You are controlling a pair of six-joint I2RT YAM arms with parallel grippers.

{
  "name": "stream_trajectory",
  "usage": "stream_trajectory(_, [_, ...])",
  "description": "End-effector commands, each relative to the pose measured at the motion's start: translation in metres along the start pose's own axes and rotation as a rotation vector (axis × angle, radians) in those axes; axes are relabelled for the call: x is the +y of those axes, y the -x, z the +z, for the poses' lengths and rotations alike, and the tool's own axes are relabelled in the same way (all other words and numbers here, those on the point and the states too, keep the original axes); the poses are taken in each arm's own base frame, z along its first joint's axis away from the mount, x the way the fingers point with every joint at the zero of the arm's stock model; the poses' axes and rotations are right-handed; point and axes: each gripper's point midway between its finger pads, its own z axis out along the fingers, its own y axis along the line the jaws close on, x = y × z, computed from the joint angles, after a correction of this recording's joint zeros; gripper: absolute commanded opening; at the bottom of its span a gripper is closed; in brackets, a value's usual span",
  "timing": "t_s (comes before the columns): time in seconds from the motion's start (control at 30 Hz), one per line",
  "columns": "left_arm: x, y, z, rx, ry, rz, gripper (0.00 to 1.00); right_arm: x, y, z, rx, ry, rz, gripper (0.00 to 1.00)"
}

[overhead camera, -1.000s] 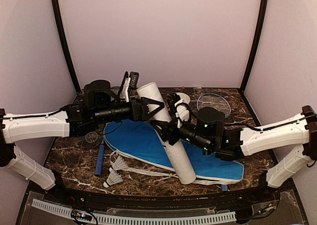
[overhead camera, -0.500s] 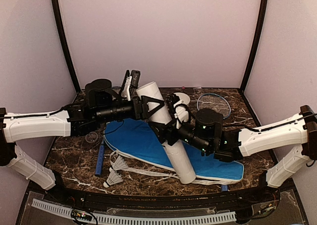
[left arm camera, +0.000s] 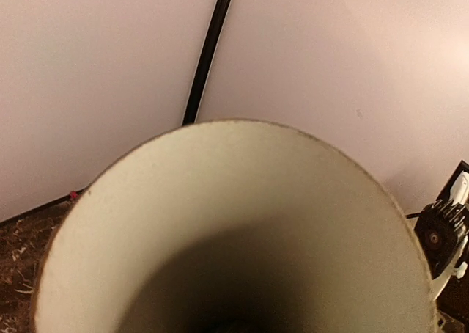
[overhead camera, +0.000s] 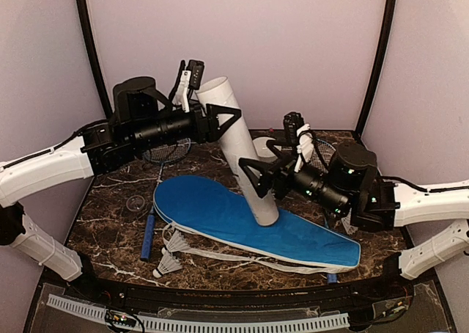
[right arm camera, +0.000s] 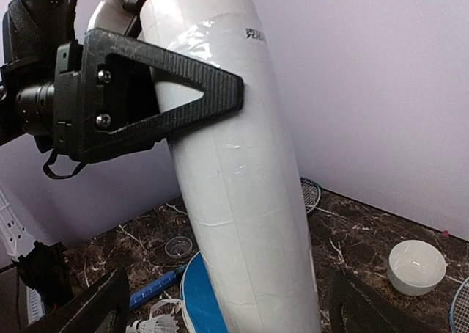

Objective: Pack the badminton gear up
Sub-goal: Pass from the right arm to the left, then pick up the shuttlecock from the center of the board.

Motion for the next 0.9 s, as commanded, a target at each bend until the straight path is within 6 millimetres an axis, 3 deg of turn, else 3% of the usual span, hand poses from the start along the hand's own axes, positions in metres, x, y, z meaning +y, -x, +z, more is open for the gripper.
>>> stream_trajectory(0.0, [0.02,0.033,-0.008,-0.026,0.126,0.226,0.42,-0.01,0.009,-0.021,-0.017,-0.034,0.006,0.95])
stream_trajectory(0.2, [0.047,0.043,-0.018,-0.022,0.257,0.563,0.42,-0.043,-0.004,-0.033,0.006,-0.18,-0.007,0.96])
stream_trajectory(0.33, [0.053,0.025,-0.032,-0.031,0.268,0.735,0.41,-0.058,-0.021,-0.032,0.052,-0.229,0.021,0.96])
stream_trajectory(0.57, [0.053,0.003,-0.059,-0.063,0.289,0.886,0.4,-0.08,-0.043,-0.033,0.116,-0.289,0.05,0.96])
stream_trajectory(0.73, [0.042,-0.032,-0.062,-0.001,0.259,0.973,0.4,-0.091,-0.054,-0.035,0.14,-0.329,0.064,0.96])
stream_trajectory(0.87, [0.037,-0.074,-0.064,0.06,0.252,1.087,0.39,-0.104,-0.063,-0.04,0.179,-0.404,0.065,0.96])
